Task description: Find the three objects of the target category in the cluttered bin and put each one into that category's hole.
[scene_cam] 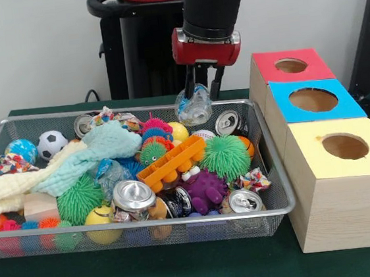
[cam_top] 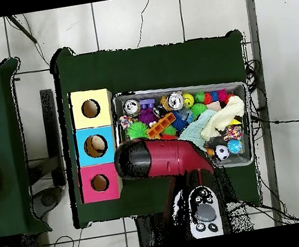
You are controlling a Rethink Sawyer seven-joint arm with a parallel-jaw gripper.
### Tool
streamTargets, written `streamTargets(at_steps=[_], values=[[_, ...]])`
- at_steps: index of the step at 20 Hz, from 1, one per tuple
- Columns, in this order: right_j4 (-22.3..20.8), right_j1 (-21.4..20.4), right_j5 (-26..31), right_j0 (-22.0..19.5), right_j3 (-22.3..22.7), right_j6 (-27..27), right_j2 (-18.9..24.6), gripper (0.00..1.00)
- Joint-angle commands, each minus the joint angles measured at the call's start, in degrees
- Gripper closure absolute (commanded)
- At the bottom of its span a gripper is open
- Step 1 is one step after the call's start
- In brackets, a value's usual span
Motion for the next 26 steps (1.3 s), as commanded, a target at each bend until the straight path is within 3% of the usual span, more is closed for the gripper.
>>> streamTargets(at_steps=[1,5,14,26], values=[[-0.26,-3.05,1.90,-5.51,3.26,1.02,6.72,0.00],[-0.44,-2.67,2.51,-5.37,2.16,1.35,6.67,0.00],[-2.02,-1.51,-2.41,-6.52,3.32,2.94,8.01,0.00],[-1.07,-1.75,0.46,-6.53,3.54,3.54,7.99,0.00]])
